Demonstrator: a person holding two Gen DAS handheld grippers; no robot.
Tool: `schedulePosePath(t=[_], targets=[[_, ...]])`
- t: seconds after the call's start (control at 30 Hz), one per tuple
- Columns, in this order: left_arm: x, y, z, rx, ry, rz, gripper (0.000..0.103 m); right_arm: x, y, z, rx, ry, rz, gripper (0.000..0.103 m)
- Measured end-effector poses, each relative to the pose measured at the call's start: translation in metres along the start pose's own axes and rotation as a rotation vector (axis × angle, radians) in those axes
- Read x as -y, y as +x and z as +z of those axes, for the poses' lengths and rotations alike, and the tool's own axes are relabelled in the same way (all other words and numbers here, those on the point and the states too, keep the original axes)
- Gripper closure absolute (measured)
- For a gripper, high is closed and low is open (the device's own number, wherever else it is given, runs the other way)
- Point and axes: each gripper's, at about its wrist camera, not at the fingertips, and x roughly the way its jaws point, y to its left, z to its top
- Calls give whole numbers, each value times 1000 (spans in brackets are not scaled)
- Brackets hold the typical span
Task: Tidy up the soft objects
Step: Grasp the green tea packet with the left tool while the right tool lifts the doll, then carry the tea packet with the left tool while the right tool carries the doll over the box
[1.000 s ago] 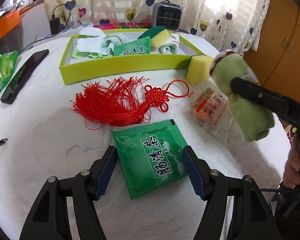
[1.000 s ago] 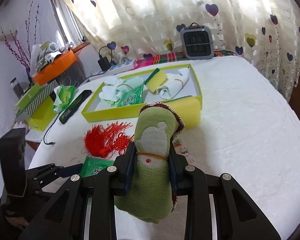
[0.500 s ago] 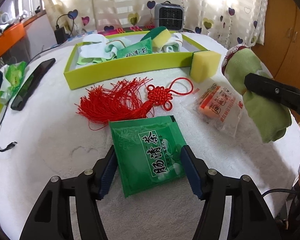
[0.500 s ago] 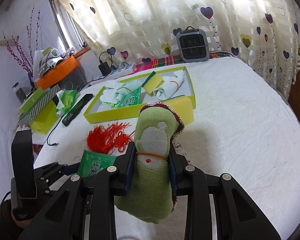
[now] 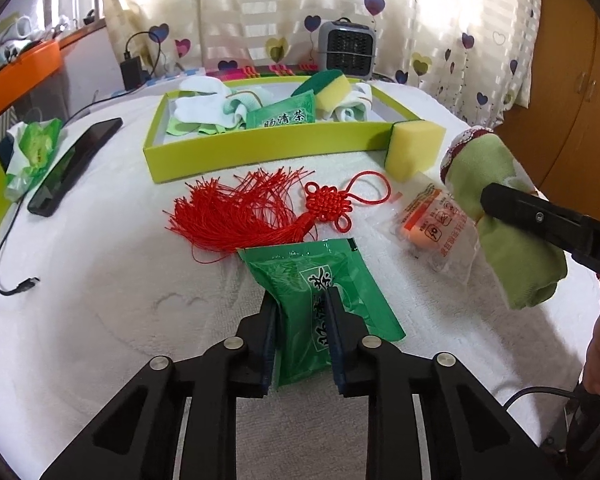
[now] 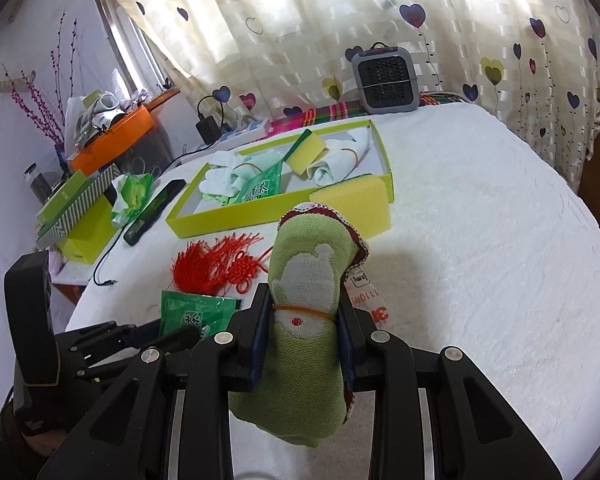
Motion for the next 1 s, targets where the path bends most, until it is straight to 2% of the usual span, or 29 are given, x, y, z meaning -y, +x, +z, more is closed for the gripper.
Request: schedulePosePath(t=[1.0], targets=[[0,-21,4,61,-18,-48,92,-7,2,-5,-12,-9,7,72]])
